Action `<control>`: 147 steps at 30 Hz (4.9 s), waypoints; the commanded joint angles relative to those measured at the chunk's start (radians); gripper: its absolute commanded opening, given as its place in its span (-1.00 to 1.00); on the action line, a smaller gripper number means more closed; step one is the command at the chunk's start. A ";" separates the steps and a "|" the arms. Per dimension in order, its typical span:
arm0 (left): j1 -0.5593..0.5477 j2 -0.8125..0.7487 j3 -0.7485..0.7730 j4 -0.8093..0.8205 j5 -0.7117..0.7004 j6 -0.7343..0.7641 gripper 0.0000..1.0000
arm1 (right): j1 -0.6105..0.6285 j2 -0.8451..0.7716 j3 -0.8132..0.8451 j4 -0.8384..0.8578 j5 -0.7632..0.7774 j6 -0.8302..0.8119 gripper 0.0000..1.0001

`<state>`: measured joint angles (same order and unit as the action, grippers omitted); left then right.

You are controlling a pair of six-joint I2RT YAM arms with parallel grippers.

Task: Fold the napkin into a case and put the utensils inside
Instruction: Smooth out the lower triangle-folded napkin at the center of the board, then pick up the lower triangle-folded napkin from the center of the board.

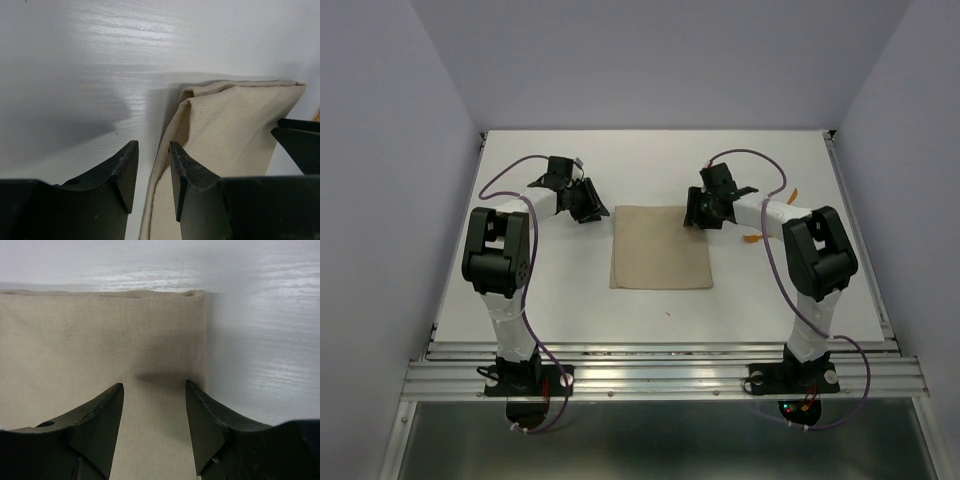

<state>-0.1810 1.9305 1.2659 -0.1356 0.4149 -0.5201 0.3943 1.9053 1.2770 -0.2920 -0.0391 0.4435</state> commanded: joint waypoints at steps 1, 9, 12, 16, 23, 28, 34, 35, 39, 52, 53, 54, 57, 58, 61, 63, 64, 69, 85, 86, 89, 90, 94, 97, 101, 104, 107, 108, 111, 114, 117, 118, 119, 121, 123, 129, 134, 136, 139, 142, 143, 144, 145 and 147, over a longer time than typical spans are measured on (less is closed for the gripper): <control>0.003 -0.057 0.020 -0.015 -0.005 0.020 -0.16 | 0.009 0.046 0.051 -0.027 0.174 0.020 0.13; 0.003 -0.054 0.012 -0.009 -0.004 0.019 -0.16 | 0.028 0.078 0.076 -0.027 0.205 0.014 -0.46; 0.003 -0.054 0.007 -0.007 -0.004 0.019 -0.16 | 0.028 0.087 0.078 -0.027 0.188 0.014 -0.96; 0.003 -0.054 0.003 -0.004 -0.002 0.019 -0.16 | 0.028 0.039 0.064 -0.019 0.153 0.018 -0.99; 0.003 -0.056 -0.002 -0.002 -0.008 0.019 -0.16 | 0.028 -0.017 0.082 -0.015 0.223 -0.017 -0.22; 0.003 -0.065 0.000 -0.009 -0.018 0.020 -0.16 | 0.028 0.049 0.157 -0.050 0.314 -0.055 0.11; 0.003 -0.068 0.006 -0.018 -0.025 0.025 -0.16 | 0.037 0.110 0.232 -0.061 0.332 -0.084 0.13; 0.003 -0.068 0.006 -0.018 -0.025 0.023 -0.16 | 0.046 0.119 0.240 -0.068 0.331 -0.088 0.13; 0.003 -0.065 0.004 -0.018 -0.027 0.025 -0.16 | 0.057 0.135 0.258 -0.070 0.326 -0.091 0.22; 0.003 -0.059 0.004 -0.018 -0.025 0.026 -0.16 | 0.084 0.207 0.320 -0.084 0.337 -0.089 0.01; 0.003 -0.059 0.004 -0.018 -0.025 0.025 -0.16 | 0.084 0.225 0.324 -0.090 0.346 -0.091 -0.04; 0.003 -0.059 0.004 -0.018 -0.024 0.026 -0.16 | 0.084 0.233 0.329 -0.093 0.347 -0.089 -0.11; 0.003 -0.064 0.003 -0.018 -0.025 0.026 -0.16 | 0.084 0.244 0.325 -0.095 0.357 -0.080 -0.30; 0.003 -0.064 0.003 -0.019 -0.025 0.028 -0.16 | 0.084 0.242 0.321 -0.096 0.358 -0.077 -0.35; 0.003 -0.061 0.004 -0.019 -0.024 0.029 -0.16 | 0.084 0.235 0.315 -0.096 0.364 -0.071 -0.55; 0.003 -0.062 0.004 -0.021 -0.024 0.029 -0.16 | 0.084 0.232 0.317 -0.098 0.358 -0.072 -0.67; 0.003 -0.062 0.004 -0.021 -0.024 0.031 -0.16 | 0.084 0.221 0.315 -0.098 0.354 -0.072 -0.77; 0.005 -0.068 0.007 -0.032 -0.028 0.038 -0.16 | 0.037 0.183 0.311 -0.095 0.139 -0.052 -0.98; 0.015 -0.035 -0.005 0.017 0.033 0.008 -0.15 | -0.186 0.281 0.245 0.042 -0.691 -0.040 -0.99; 0.015 -0.025 0.001 0.031 0.047 0.005 -0.15 | -0.186 0.284 0.246 0.043 -0.697 -0.043 -0.99; 0.014 0.011 0.016 0.044 0.081 -0.020 -0.15 | -0.186 0.296 0.248 0.044 -0.702 -0.043 -0.99; 0.014 0.016 0.020 0.050 0.084 -0.024 -0.15 | -0.186 0.294 0.248 0.042 -0.674 -0.039 -0.98; 0.009 0.019 0.018 0.065 0.094 -0.034 -0.15 | -0.186 0.250 0.228 0.027 -0.544 -0.043 -0.44; 0.006 0.033 0.021 0.064 0.096 -0.035 -0.16 | -0.186 0.209 0.231 -0.030 -0.426 -0.058 -0.05; 0.000 0.027 0.003 0.077 0.097 -0.044 -0.25 | -0.186 0.138 0.205 -0.056 -0.319 -0.063 0.14; -0.008 0.012 -0.016 0.097 0.107 -0.055 -0.35 | -0.154 0.081 0.180 -0.064 -0.205 -0.046 0.15; -0.015 0.005 -0.026 0.103 0.104 -0.061 -0.39 | -0.112 0.032 0.177 -0.070 -0.128 -0.035 0.15; -0.015 0.005 -0.030 0.103 0.104 -0.061 -0.41 | -0.068 0.022 0.186 -0.075 -0.073 -0.034 0.15; -0.017 0.007 -0.033 0.103 0.093 -0.061 -0.56 | 0.014 0.008 0.214 -0.093 0.034 -0.028 -0.04; -0.015 0.004 -0.039 0.099 0.076 -0.061 -0.77 | 0.122 0.029 0.260 -0.093 0.085 -0.009 -0.59; -0.015 -0.004 -0.037 0.090 0.049 -0.063 -1.00 | 0.213 0.089 0.333 -0.104 0.104 0.007 -0.89; -0.015 -0.005 -0.031 0.077 0.041 -0.060 -1.00 | 0.254 0.109 0.353 -0.119 0.129 0.008 -0.89; -0.015 -0.007 -0.027 0.071 0.038 -0.058 -1.00 | 0.276 0.126 0.376 -0.130 0.151 0.008 -0.89; -0.015 -0.025 -0.014 0.038 -0.002 -0.047 -0.55 | 0.334 0.182 0.476 -0.168 0.217 -0.003 -0.76; -0.015 -0.050 -0.005 -0.002 -0.031 -0.035 -0.17 | 0.365 0.221 0.514 -0.183 0.273 -0.009 -0.65; 0.044 -0.145 0.053 -0.151 -0.096 -0.026 0.27 | 0.432 0.285 0.596 -0.210 0.387 -0.023 -0.16; 0.141 -0.224 0.047 -0.200 -0.091 -0.053 0.22 | 0.472 0.368 0.691 -0.246 0.465 -0.043 0.23; 0.181 -0.258 0.015 -0.191 -0.082 -0.058 0.22 | 0.483 0.391 0.728 -0.259 0.485 -0.052 0.28; 0.241 -0.280 -0.022 -0.182 -0.079 -0.057 0.20 | 0.492 0.429 0.759 -0.266 0.518 -0.052 0.34; 0.259 -0.288 -0.043 -0.180 -0.071 -0.044 0.18 | 0.492 0.463 0.803 -0.282 0.556 -0.065 0.44; 0.264 -0.288 -0.046 -0.180 -0.070 -0.043 0.18 | 0.492 0.472 0.815 -0.294 0.558 -0.068 0.45; 0.264 -0.285 -0.051 -0.179 -0.068 -0.041 0.17 | 0.492 0.485 0.831 -0.297 0.562 -0.071 0.45; 0.265 -0.283 -0.054 -0.177 -0.065 -0.040 0.17 | 0.492 0.491 0.834 -0.303 0.562 -0.069 0.50; 0.267 -0.283 -0.059 -0.171 -0.064 -0.038 0.16 | 0.492 0.495 0.832 -0.302 0.542 -0.062 0.53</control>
<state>0.0906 1.6684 1.2224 -0.3023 0.3386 -0.5762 0.8787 2.3936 2.0663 -0.5713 0.4664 0.3843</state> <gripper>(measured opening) 0.584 0.761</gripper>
